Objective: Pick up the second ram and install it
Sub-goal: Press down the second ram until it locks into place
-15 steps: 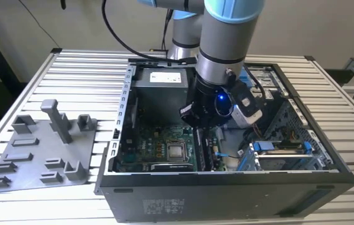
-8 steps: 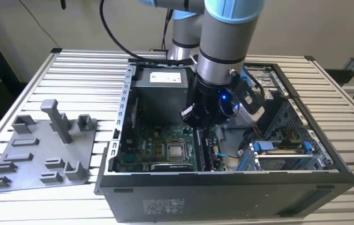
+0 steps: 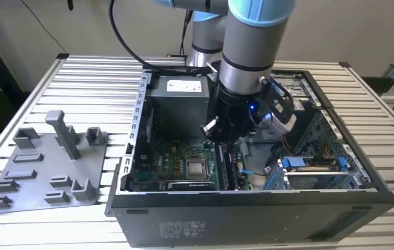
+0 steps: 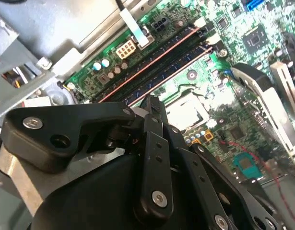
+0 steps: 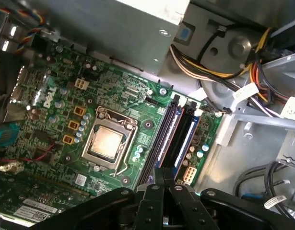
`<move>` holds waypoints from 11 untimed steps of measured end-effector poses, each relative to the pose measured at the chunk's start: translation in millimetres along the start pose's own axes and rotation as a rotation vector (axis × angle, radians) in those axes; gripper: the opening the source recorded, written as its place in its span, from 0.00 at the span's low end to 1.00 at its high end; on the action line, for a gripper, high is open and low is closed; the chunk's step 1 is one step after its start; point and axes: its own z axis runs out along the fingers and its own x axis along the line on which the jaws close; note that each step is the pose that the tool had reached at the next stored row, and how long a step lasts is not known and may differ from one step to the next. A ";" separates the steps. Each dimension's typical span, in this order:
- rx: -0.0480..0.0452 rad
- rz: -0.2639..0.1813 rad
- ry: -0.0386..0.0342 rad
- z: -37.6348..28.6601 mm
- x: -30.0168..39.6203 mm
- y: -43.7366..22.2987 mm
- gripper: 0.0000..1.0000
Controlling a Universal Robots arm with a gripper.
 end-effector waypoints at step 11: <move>-0.0071 -0.178 0.0007 0.6 0.0 0.0 0.11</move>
